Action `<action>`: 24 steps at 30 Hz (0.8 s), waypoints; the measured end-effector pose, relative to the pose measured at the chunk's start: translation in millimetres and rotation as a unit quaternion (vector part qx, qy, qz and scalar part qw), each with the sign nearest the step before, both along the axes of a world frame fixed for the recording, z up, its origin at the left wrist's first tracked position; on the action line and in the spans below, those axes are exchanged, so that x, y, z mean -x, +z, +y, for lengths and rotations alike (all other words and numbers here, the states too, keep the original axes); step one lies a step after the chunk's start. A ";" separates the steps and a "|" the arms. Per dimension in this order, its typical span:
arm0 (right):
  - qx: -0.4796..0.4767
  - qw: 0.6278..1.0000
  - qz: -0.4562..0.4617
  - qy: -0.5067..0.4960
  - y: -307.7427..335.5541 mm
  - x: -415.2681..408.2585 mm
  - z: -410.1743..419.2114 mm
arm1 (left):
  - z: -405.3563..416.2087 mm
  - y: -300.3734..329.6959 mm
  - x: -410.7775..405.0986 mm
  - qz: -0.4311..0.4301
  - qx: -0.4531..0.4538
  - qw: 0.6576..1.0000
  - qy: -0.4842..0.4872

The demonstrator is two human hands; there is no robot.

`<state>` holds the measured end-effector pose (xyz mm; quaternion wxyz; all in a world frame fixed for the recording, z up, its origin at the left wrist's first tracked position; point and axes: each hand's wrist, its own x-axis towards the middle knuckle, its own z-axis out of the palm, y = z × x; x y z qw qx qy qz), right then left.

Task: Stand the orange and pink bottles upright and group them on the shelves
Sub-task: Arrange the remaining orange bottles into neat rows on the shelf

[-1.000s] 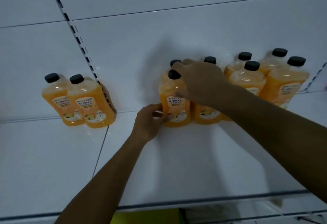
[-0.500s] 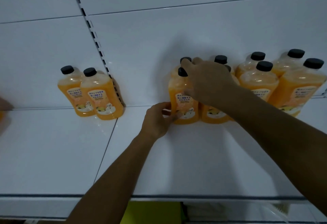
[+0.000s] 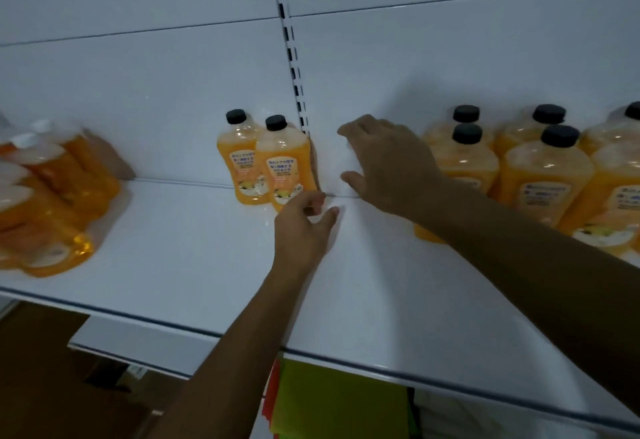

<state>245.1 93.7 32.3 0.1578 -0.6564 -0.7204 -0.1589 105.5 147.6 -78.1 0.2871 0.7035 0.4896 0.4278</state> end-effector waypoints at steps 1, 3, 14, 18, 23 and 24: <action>0.012 0.997 0.063 0.032 -0.5 9.1 9.9 | 5.2 -1.7 10.8 -0.021 -0.003 0.999 0.033; 0.034 0.985 0.156 0.070 -1.3 24.3 31.8 | 14.5 -3.2 29.8 -0.056 -0.005 0.995 0.082; 0.035 0.981 0.184 0.046 -10.0 40.8 82.4 | 46.5 -6.6 44.0 -0.060 0.057 0.997 0.005; 0.055 0.983 0.175 0.029 2.0 17.0 64.7 | 45.3 -2.0 28.3 -0.056 0.043 0.997 -0.009; 0.075 0.995 0.068 -0.024 17.4 -17.9 33.1 | 44.0 4.0 -10.8 -0.021 0.054 0.996 -0.064; 0.072 0.996 0.033 -0.041 20.6 -24.0 28.5 | 43.1 2.8 -19.5 -0.012 0.051 0.996 -0.071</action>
